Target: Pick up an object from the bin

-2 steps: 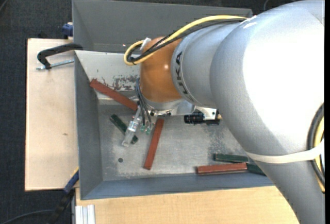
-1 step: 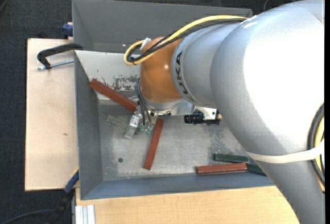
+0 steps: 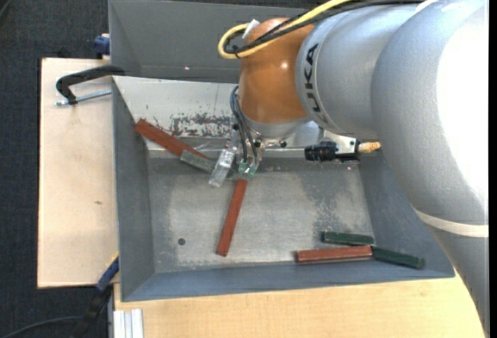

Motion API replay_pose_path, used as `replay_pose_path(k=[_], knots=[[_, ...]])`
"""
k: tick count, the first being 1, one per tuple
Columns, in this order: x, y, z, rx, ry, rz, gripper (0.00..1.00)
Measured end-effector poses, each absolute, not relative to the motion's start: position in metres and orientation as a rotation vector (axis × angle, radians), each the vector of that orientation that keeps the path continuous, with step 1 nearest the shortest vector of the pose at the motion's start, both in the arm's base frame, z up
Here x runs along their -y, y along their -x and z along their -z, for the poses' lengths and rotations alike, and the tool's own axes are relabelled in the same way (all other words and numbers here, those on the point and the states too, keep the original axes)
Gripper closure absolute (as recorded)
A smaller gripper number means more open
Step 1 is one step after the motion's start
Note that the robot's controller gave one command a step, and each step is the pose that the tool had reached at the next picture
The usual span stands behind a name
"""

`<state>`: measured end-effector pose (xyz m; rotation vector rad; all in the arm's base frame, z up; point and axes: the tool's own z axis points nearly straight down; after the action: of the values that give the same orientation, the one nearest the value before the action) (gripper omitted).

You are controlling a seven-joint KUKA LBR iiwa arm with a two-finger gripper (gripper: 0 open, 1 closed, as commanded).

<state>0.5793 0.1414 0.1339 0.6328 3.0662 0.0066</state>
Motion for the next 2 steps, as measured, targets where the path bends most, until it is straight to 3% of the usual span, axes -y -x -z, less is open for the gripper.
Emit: replay_pose_path(k=[1, 2], knots=[[-0.143, -0.577, -0.13, -3.074, -0.63, -0.003, 0.0], [-0.194, -0.558, -0.071, -2.991, -0.974, -0.001, 0.0]])
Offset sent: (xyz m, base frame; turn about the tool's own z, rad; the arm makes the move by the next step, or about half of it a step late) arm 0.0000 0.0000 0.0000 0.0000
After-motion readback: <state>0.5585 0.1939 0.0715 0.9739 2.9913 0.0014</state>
